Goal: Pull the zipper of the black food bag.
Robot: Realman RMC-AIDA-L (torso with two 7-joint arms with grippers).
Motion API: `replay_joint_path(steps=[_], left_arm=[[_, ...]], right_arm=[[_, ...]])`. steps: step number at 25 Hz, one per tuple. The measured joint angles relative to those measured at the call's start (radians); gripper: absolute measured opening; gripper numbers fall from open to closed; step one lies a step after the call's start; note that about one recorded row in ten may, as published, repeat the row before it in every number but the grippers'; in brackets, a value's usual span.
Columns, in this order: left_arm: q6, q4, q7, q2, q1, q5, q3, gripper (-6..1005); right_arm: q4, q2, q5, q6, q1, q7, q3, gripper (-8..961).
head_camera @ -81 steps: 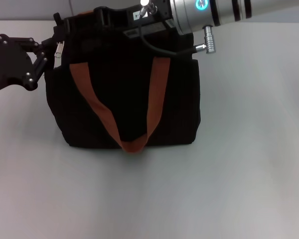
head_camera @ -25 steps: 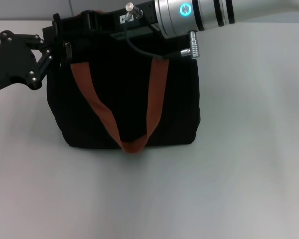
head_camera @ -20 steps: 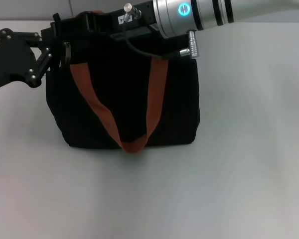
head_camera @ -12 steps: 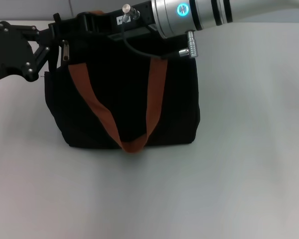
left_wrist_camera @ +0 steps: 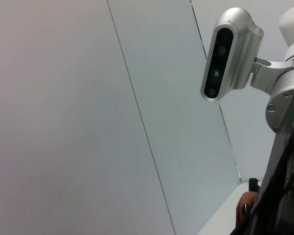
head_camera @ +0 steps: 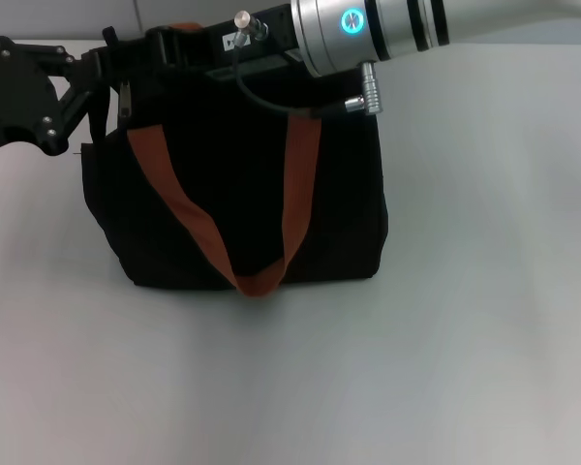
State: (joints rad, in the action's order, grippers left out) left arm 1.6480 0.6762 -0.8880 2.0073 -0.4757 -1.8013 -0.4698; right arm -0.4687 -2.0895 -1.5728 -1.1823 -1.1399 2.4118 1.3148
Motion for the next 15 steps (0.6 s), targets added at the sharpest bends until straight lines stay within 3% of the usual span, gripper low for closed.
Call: replay_joint_path(steps=[15], left_arm=[[0.016, 0.038, -0.058, 0.001, -0.001, -0.003, -0.015, 32]], right_arm=[[-0.018, -0.002, 0.002, 0.005, 0.016, -0.004, 0.012, 782]])
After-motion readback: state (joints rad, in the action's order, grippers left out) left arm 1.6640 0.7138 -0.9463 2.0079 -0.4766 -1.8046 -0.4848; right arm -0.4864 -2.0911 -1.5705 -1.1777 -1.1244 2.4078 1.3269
